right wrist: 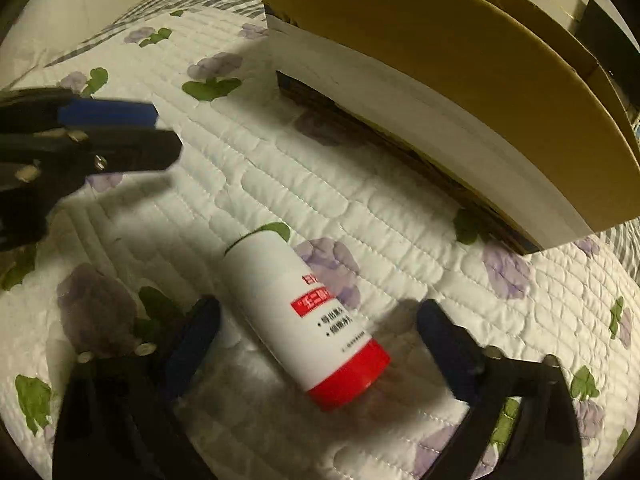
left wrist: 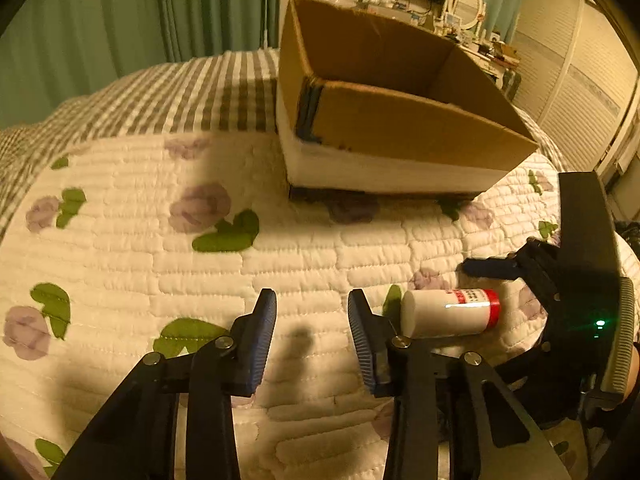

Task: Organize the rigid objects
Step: 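Lower the right gripper onto the white red-capped tube and close it, then lift the tube with the right gripper and carry it over the box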

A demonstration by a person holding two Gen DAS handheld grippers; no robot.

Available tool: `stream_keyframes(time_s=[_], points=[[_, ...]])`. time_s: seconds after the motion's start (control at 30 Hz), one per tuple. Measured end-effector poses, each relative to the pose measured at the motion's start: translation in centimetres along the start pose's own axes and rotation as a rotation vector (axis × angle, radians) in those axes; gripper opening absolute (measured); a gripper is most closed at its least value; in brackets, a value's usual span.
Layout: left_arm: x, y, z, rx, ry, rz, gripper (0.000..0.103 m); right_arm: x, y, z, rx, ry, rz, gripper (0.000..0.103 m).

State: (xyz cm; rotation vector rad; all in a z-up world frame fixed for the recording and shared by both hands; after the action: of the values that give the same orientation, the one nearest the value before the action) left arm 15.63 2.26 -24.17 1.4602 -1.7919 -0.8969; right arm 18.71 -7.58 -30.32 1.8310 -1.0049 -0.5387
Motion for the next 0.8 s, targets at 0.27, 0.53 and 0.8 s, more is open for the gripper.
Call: stream_keyframes(time_s=[0.27, 0.53, 0.8], points=[[0.1, 1.3, -0.1, 0.018, 0.011, -0.006, 0.038, -0.3, 1.0, 0.9, 0.003, -0.019, -0.003, 0.038], [1.1, 4.2, 0.4, 0.075, 0.026, -0.001, 0.029, -0.2, 3.9, 3.8, 0.044, -0.153, 0.000, 0.036], [3.0, 8.2, 1.2, 0.143, 0.023, 0.025, 0.024, -0.7, 9.1, 5.4, 0.134, -0.218, 0.012, 0.035]])
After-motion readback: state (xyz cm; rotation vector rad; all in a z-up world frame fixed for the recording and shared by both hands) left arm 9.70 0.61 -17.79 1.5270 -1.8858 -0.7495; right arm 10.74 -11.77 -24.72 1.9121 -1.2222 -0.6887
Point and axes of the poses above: each gripper's, at about its wrist camera, not at the fingertips, and y roughly against the way its jaws point, x to its right, z to its underside, the point moved 6 cm from there along -y, roughly the way its jaws point
